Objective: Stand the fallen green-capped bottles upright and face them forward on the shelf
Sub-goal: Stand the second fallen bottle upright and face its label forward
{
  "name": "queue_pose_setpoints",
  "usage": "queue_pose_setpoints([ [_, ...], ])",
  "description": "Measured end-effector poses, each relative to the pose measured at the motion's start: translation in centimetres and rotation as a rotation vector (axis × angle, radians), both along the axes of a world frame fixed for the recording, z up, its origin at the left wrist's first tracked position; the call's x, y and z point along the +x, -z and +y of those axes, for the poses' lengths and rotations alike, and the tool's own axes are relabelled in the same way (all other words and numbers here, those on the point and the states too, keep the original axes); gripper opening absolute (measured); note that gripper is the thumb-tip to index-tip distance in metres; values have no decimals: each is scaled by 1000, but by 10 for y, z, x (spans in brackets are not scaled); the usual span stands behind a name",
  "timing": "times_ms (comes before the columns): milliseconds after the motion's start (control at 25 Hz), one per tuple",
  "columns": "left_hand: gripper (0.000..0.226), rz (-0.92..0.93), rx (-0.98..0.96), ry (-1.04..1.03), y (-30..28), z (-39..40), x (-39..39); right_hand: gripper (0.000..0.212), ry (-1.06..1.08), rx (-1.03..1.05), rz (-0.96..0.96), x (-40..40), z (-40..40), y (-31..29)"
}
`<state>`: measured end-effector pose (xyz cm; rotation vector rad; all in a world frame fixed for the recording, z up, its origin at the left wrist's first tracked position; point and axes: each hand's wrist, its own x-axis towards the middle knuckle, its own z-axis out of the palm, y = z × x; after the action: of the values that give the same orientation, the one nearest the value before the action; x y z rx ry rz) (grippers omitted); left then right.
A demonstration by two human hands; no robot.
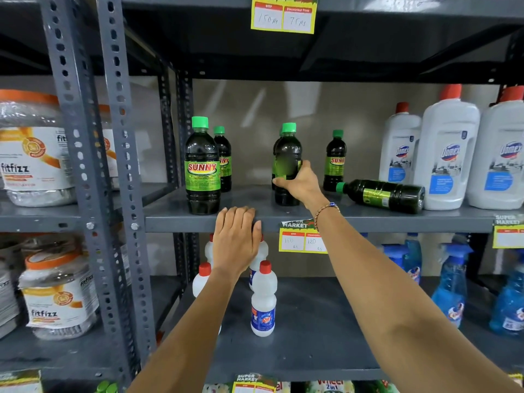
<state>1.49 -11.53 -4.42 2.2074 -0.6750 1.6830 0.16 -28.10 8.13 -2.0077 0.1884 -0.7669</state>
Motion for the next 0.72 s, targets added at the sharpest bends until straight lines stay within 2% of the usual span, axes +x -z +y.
queue_pose_setpoints([
  [80, 34, 5, 16, -19, 0, 0, -1, 76, -62, 59, 8, -3, -3, 9],
  [200, 35, 11, 29, -21, 0, 0, -1, 86, -176, 188, 129, -9, -7, 13],
  [360, 36, 18, 56, -21, 0, 2, -1, 78, -166, 181, 121, -7, -11, 14],
  [520, 36, 28, 50, -15, 3, 4, -2, 84, -130, 168, 68, -5, -9, 17],
  [720, 35, 41, 55, 3, 1, 4, -4, 71, -134, 148, 100, -4, -11, 17],
])
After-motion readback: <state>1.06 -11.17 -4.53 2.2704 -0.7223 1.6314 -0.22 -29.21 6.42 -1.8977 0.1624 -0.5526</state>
